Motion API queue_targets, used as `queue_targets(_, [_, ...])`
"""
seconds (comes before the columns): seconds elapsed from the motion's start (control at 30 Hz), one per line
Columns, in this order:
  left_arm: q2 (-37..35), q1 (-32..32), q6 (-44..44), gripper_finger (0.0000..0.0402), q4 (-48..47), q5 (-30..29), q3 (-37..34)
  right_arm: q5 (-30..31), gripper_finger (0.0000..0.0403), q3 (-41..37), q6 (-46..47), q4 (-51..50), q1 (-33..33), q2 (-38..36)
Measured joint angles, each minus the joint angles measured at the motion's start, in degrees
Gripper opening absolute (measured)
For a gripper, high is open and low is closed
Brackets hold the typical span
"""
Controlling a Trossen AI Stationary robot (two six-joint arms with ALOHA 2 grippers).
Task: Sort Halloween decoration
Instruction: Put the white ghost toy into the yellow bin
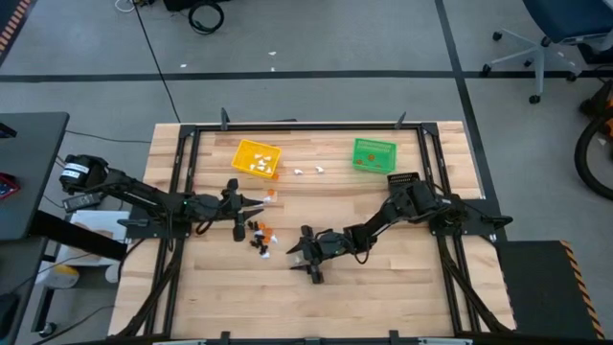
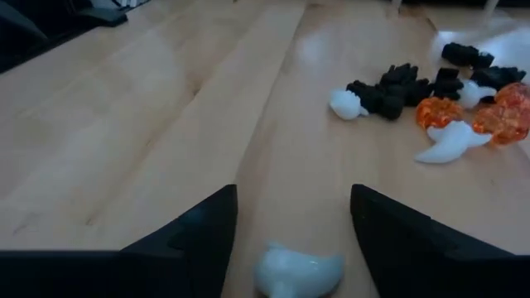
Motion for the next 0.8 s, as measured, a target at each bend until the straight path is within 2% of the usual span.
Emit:
queue_targets(0.43, [0.00, -0.98, 0.39, 0.0082, -0.01, 0.01, 0.00, -0.89, 0.0096, 0.08, -1.75, -2.59, -0.02, -0.47])
queue_targets(0.67, [0.00, -0.98, 0.50, 0.0082, -0.01, -0.01, 0.00, -0.80, 0.0083, 0.02, -2.14, -3.13, -0.23, -0.95])
queue_targets(0.8, [0.00, -0.98, 0.51, 0.0082, -0.01, -0.01, 0.00, -0.08, 0.0083, -0.11, -3.63, -8.97, -0.70, -3.68])
